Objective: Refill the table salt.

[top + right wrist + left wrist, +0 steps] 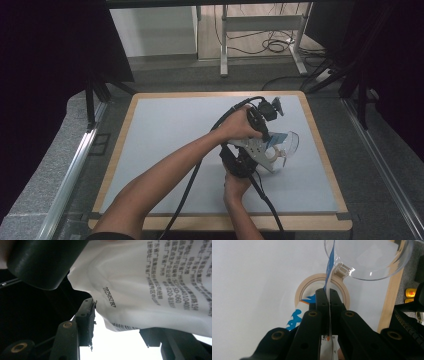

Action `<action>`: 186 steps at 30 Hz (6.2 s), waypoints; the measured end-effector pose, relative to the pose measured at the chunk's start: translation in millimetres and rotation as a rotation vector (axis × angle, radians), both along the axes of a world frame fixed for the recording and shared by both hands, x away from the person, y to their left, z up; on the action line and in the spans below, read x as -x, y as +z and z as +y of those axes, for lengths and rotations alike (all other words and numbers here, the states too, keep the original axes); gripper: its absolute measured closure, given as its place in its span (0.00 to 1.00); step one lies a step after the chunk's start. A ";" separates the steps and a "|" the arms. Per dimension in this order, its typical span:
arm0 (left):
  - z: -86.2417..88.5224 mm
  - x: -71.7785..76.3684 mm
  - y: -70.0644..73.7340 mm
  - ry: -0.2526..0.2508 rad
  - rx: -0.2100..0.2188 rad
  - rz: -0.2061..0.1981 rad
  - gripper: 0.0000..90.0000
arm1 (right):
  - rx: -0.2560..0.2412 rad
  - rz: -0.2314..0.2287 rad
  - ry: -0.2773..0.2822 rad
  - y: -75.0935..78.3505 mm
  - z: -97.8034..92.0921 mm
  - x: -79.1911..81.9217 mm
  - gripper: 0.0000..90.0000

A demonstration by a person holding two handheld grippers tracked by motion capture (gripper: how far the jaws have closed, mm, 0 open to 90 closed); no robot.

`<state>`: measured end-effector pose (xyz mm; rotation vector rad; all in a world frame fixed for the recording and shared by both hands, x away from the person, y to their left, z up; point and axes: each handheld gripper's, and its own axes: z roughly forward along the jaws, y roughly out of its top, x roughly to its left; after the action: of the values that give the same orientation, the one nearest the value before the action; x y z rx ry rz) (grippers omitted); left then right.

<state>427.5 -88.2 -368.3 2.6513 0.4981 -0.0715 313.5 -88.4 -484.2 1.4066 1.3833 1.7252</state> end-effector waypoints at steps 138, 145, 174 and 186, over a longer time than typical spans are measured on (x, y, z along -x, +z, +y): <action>113.2 25.2 -13.1 0.123 0.437 0.027 1.00 | 0.359 0.081 0.210 -32.8 -1.1 23.8 0.45; 130.5 28.0 -17.0 0.152 0.490 0.014 1.00 | 0.395 0.079 0.261 -32.9 -2.5 26.2 0.41; 224.8 30.9 -40.4 0.401 0.690 -0.081 1.00 | 0.434 0.096 0.377 -33.4 -39.7 40.9 0.37; 267.0 5.9 -76.2 0.563 0.723 -0.126 1.00 | 0.448 0.103 0.387 -33.2 -44.1 43.4 0.37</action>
<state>421.6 178.8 -444.5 1.7380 0.9448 0.0757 270.1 -132.5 -517.5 1.0367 2.0523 1.4377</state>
